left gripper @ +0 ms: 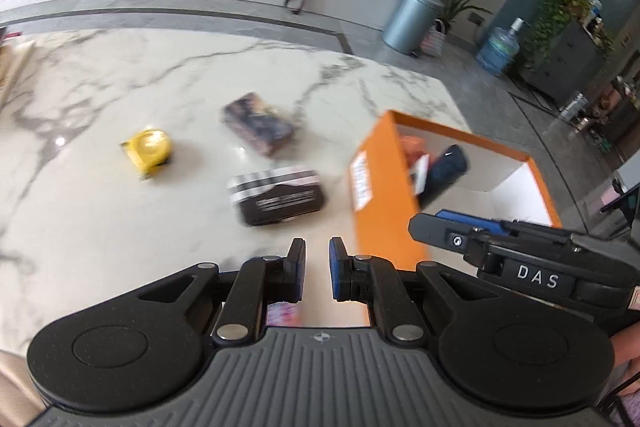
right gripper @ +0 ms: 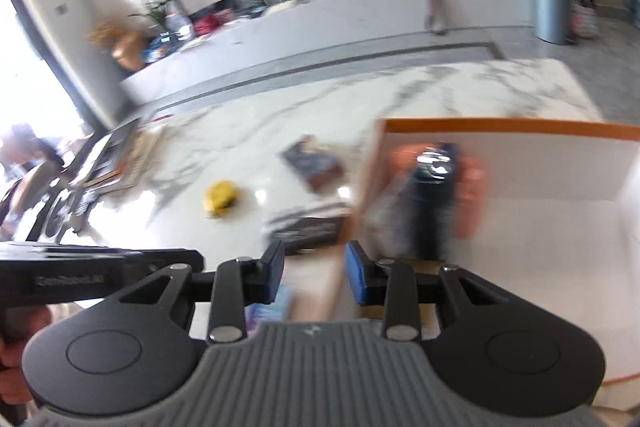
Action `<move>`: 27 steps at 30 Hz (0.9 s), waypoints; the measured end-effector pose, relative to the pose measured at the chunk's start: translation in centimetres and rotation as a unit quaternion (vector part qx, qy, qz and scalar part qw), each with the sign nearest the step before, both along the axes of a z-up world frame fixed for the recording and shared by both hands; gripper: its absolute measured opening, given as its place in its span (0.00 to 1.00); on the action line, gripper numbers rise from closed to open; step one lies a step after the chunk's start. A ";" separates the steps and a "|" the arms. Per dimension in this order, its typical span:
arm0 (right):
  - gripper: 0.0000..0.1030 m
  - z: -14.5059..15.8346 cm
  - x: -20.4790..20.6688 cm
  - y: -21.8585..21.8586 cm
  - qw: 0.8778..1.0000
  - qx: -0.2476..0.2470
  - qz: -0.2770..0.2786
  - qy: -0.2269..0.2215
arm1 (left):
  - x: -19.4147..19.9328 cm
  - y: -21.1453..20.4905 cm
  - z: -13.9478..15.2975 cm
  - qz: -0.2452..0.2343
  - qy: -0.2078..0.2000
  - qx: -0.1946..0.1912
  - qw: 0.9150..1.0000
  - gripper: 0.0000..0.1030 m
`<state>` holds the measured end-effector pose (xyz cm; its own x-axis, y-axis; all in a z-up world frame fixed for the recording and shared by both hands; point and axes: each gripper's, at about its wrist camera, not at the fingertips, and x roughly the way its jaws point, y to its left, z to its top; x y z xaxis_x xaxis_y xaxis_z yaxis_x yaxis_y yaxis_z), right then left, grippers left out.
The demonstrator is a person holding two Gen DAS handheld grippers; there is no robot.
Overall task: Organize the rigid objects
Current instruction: 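Withdraw both grippers from the orange box back over the table, then grasp the plaid case with the left gripper while the right moves toward the card box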
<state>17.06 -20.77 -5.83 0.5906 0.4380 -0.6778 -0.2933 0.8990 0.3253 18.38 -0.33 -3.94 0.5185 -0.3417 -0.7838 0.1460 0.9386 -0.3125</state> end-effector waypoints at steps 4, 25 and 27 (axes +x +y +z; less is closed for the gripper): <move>0.35 -0.5 0.0 4.0 0.999 -0.024 0.034 0.012 | -0.1 2.5 -0.9 -0.006 0.007 -0.001 1.000 0.12; 0.67 -8.7 9.9 11.3 0.973 -0.080 -0.125 0.178 | 10.7 7.2 -6.6 -0.032 0.028 0.025 0.999 0.22; 0.68 -9.6 10.9 11.0 0.966 -0.064 -0.150 0.200 | 11.7 7.2 -7.2 -0.042 0.029 0.032 0.998 0.25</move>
